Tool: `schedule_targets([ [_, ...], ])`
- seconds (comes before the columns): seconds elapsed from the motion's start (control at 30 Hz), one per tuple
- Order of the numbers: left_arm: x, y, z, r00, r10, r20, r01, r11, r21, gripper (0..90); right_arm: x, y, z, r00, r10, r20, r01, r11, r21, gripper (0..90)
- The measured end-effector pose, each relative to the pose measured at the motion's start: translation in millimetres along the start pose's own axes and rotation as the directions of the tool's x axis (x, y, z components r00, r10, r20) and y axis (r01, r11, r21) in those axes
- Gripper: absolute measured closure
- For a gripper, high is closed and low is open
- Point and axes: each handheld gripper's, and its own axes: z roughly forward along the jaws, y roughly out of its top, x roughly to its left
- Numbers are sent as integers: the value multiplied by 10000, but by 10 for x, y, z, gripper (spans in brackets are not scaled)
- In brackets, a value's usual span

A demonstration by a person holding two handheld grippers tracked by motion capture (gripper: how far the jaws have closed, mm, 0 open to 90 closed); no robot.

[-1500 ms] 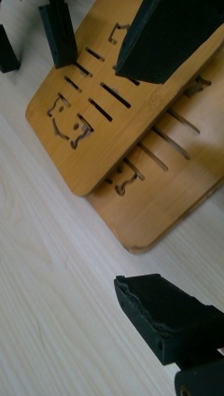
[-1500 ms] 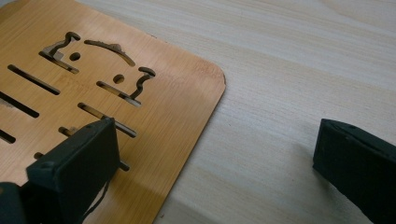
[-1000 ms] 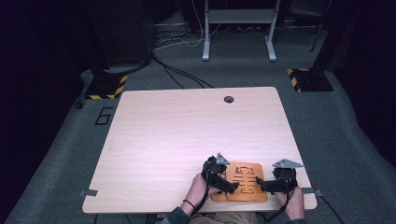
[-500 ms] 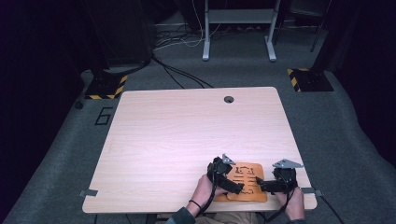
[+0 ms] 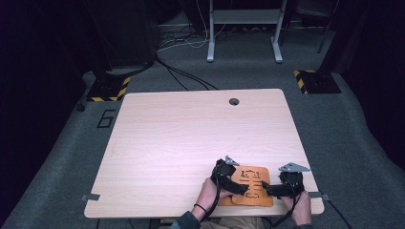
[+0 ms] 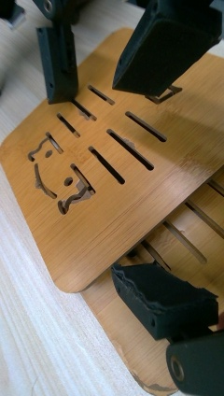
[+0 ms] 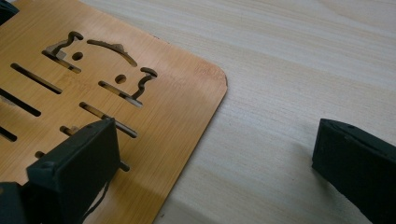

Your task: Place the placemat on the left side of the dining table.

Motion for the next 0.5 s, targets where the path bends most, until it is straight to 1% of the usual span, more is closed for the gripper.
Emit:
schedule_targets([
  [0.03, 14, 1, -9, 9999, -35, 94, 35, 10000, -14, 114, -1, 0, 0, 10000, -1, 0, 1, 10000, -1, 0],
  [0.1, 19, 3, -16, 10000, -38, 87, 38, 10000, -3, 131, 0, -1, -1, 10000, 12, 20, -12, 10000, -13, 0],
  [0.17, 16, 8, -33, 9999, -82, 138, 83, 9999, -93, 139, -2, -1, -1, 10000, 14, -7, -14, 10000, -7, 0],
  [0.2, 8, 14, -54, 9994, -107, 321, 114, 9997, -217, 144, -4, -1, 0, 10000, 30, 22, -30, 10000, -19, 0],
  [0.23, -23, 40, -106, 9987, 3, 513, 16, 9993, -372, 194, -3, 0, -2, 10000, 83, 35, -83, 10000, -7, 1],
  [0.27, -46, 60, -130, 9969, 51, 785, -11, 9987, -512, 215, -7, 0, -1, 10000, 40, 41, -40, 10000, -17, 1],
  [0.3, -61, 80, -135, 9910, -3, 1340, 74, 9986, -521, 280, -3, 1, 0, 10000, 69, 47, -69, 10000, -7, 0],
  [0.33, -94, 94, -125, 9919, 116, 1266, -60, 9990, -443, 277, -4, 2, 2, 10000, 40, 51, -40, 10000, -20, 0],
  [0.37, -132, 100, -113, 9975, 338, 613, -315, 9988, -378, 263, -5, 3, 2, 10000, 38, 47, -38, 10000, -15, 0],
  [0.4, -132, 101, -100, 9985, 476, 258, -469, 9985, -272, 234, -6, 2, 3, 10000, 31, 63, -31, 10000, -14, 0],
  [0.43, -104, 97, -93, 9989, 300, 373, -290, 9992, -262, 219, -5, 2, 2, 10000, 33, 46, -33, 10000, -16, 0],
  [0.47, -74, 90, -88, 9994, 103, 326, -92, 9995, -318, 207, -5, 2, 2, 10000, 38, 42, -38, 10000, -15, 0],
  [0.5, -56, 82, -90, 9999, 124, -36, -125, 9995, -286, 194, -6, 3, 2, 10000, 36, 38, -36, 10000, -12, 0],
])
